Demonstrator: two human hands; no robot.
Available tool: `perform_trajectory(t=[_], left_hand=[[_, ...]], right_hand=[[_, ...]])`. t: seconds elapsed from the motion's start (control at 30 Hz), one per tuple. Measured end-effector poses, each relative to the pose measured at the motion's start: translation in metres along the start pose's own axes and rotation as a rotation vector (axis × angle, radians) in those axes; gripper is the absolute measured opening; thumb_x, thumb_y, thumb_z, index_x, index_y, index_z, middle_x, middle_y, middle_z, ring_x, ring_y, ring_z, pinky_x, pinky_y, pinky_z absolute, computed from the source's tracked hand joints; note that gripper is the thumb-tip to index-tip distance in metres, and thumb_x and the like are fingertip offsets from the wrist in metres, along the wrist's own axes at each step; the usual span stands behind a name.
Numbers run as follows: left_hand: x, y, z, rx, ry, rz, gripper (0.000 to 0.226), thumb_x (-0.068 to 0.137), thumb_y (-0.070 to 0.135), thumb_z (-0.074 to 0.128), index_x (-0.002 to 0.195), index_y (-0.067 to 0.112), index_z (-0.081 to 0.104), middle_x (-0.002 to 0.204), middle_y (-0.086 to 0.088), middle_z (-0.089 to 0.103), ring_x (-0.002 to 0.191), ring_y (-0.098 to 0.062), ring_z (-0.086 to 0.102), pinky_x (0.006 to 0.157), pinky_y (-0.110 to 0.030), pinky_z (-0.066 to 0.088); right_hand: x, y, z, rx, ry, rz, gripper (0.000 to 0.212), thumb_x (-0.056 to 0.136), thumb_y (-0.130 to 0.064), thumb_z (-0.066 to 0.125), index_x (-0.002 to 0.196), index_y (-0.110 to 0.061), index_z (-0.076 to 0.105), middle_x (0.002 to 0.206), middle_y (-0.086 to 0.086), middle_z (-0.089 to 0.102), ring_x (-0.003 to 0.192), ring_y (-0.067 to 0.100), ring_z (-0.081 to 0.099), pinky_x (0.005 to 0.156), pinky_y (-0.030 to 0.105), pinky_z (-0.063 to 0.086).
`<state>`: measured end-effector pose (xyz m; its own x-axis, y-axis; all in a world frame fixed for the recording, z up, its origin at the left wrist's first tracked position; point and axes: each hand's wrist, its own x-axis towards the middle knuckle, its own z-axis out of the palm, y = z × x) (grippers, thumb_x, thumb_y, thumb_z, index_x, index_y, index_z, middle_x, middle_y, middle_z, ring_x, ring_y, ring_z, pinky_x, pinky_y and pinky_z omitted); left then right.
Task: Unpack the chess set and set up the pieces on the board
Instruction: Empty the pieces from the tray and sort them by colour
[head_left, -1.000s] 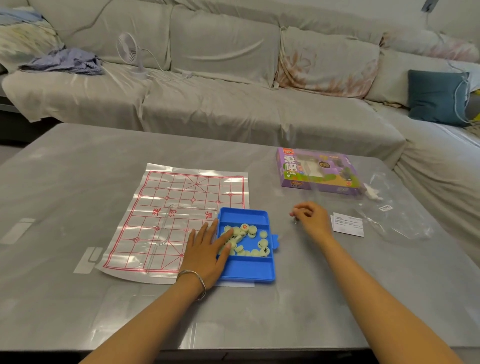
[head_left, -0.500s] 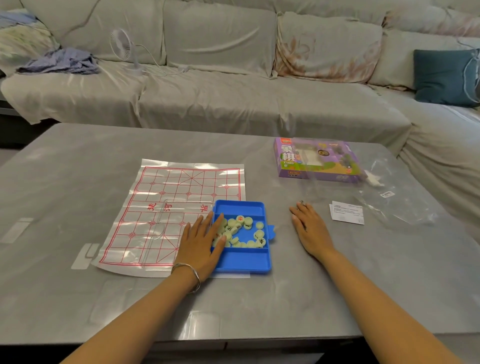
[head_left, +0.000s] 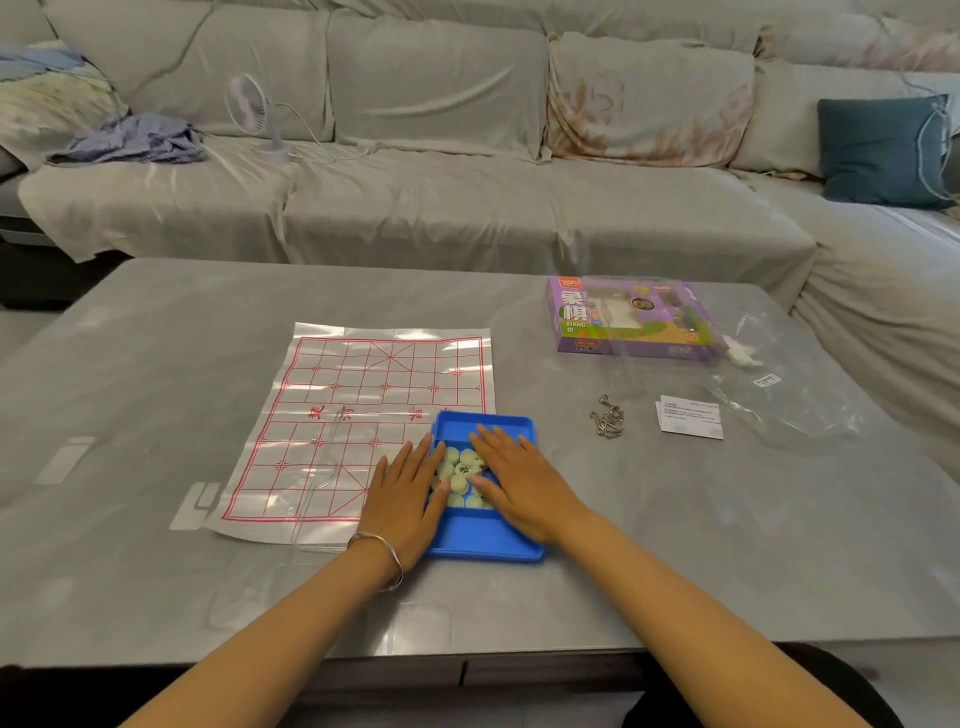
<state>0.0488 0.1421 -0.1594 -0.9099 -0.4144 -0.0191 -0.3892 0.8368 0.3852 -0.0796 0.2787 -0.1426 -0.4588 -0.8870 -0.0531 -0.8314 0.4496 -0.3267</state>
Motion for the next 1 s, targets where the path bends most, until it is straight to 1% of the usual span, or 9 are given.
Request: perform_trajectory(t=[0.07,0.13,0.23,0.33,0.43,0.5,0.63,0.8,1.0], left_hand=[[-0.002,-0.001,-0.001,-0.035,0.014,-0.008,0.105,0.06,0.078,-0.024,0.147,0.027,0.005,0.156,0.006,0.003,0.144,-0.014,0.002,0.114,-0.03,-0.006],[-0.004,0.0,-0.001,-0.054,0.029,-0.015,0.096,0.066,0.072,-0.016,0.147,0.026,0.006,0.156,0.005,0.005,0.144,-0.015,0.003,0.114,-0.03,-0.006],[-0.009,0.006,0.0,-0.072,0.035,-0.044,0.089,0.068,0.06,-0.015,0.147,0.025,0.007,0.156,0.005,0.005,0.144,-0.016,0.003,0.115,-0.032,-0.004],[-0.011,0.006,-0.003,-0.178,0.042,-0.068,0.074,0.081,0.054,-0.002,0.147,0.024,0.014,0.155,0.004,0.013,0.144,-0.015,0.008,0.116,-0.033,0.0],[-0.014,0.002,-0.01,-0.314,0.064,-0.069,0.066,0.085,0.046,0.012,0.145,0.019,0.024,0.151,-0.002,0.028,0.14,-0.018,0.023,0.116,-0.034,0.012],[-0.018,-0.003,-0.014,-0.339,0.038,-0.058,0.065,0.088,0.048,0.014,0.144,0.018,0.025,0.15,-0.002,0.029,0.139,-0.018,0.025,0.115,-0.031,0.018],[-0.023,-0.017,-0.017,-0.309,0.036,-0.035,0.048,0.099,0.038,0.021,0.144,0.021,0.024,0.151,0.0,0.027,0.139,-0.015,0.024,0.112,-0.025,0.017],[-0.024,-0.017,-0.015,-0.309,0.039,-0.036,0.051,0.097,0.041,0.019,0.144,0.022,0.026,0.151,0.001,0.028,0.139,-0.015,0.025,0.112,-0.025,0.018],[-0.024,-0.017,-0.013,-0.277,0.063,-0.037,0.044,0.101,0.03,0.025,0.144,0.022,0.025,0.151,0.002,0.026,0.139,-0.014,0.023,0.112,-0.023,0.016]], right_hand=[[-0.009,-0.005,0.003,0.016,-0.014,-0.037,0.056,0.1,-0.042,0.027,0.15,-0.022,0.01,0.158,-0.008,0.003,0.145,0.007,-0.002,0.114,0.022,-0.005],[-0.018,-0.013,0.001,0.093,-0.063,-0.063,0.053,0.101,-0.039,0.029,0.149,-0.022,0.015,0.157,-0.008,0.011,0.144,0.007,0.005,0.114,0.02,0.0],[-0.023,-0.019,-0.008,0.258,0.006,0.008,0.047,0.098,-0.035,0.04,0.142,-0.019,0.035,0.146,-0.004,0.038,0.134,0.013,0.035,0.109,0.023,0.027],[-0.015,-0.019,-0.014,0.143,0.111,0.08,0.047,0.093,-0.043,0.05,0.131,-0.016,0.045,0.128,0.0,0.05,0.116,0.016,0.047,0.095,0.027,0.04],[-0.005,-0.022,-0.007,0.05,0.103,0.124,0.056,0.086,-0.054,0.054,0.127,-0.016,0.047,0.121,0.0,0.05,0.111,0.017,0.045,0.092,0.027,0.039],[-0.001,-0.027,-0.001,0.052,0.108,0.138,0.059,0.084,-0.058,0.053,0.126,-0.018,0.047,0.12,0.0,0.049,0.11,0.017,0.044,0.092,0.028,0.038],[0.005,-0.036,0.0,0.085,0.117,0.156,0.054,0.085,-0.057,0.053,0.121,-0.017,0.047,0.115,0.0,0.05,0.103,0.016,0.045,0.088,0.027,0.037],[0.003,-0.036,0.01,0.05,0.2,0.149,0.048,0.086,-0.057,0.051,0.114,-0.019,0.049,0.112,-0.003,0.049,0.1,0.014,0.045,0.091,0.028,0.036],[-0.001,-0.041,0.012,0.13,0.239,0.165,0.042,0.088,-0.048,0.054,0.114,-0.016,0.048,0.113,-0.001,0.049,0.092,0.008,0.041,0.084,0.023,0.036]])
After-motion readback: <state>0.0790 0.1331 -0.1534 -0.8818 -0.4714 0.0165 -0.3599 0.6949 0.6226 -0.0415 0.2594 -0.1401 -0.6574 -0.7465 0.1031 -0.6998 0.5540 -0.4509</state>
